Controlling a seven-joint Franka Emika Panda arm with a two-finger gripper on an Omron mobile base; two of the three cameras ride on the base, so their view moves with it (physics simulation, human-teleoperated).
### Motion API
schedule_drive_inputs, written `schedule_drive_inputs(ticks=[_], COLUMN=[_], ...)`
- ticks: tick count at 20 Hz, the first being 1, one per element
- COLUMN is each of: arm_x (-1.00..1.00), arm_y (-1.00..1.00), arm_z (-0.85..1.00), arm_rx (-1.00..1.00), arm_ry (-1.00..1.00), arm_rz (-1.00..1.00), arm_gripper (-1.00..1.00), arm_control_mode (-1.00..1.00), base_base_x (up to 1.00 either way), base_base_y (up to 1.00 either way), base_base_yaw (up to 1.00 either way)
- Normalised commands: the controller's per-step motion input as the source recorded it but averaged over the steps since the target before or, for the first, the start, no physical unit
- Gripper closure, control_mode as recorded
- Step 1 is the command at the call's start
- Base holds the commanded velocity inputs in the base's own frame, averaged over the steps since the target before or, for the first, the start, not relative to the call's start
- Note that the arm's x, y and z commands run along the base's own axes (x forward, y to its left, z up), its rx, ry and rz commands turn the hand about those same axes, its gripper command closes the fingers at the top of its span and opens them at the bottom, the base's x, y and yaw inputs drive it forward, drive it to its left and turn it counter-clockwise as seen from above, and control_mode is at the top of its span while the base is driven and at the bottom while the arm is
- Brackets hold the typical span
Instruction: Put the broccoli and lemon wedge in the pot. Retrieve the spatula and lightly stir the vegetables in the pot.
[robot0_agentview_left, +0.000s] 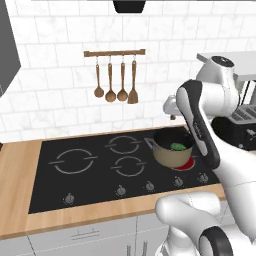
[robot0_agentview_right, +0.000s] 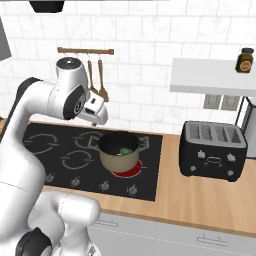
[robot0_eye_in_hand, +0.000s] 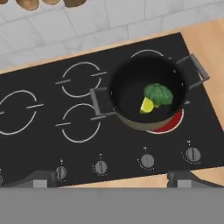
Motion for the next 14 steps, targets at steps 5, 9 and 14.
schedule_drive_inputs(ticks=[5, 9, 14], arm_x=[-0.88, -0.19, 0.0], arm_y=[-0.19, -0.11, 0.0], arm_z=[0.51, 0.01, 0.0], arm_rx=[-0.02, 0.0, 0.0], arm_ry=[-0.12, -0.04, 0.0], arm_rz=[0.0, -0.01, 0.0], arm_gripper=[-1.0, -1.0, -1.0], arm_control_mode=[-1.0, -1.0, -1.0], base_base_x=[0.0, 0.0, 0.0], base_base_y=[0.0, 0.0, 0.0], base_base_yaw=[0.0, 0.0, 0.0])
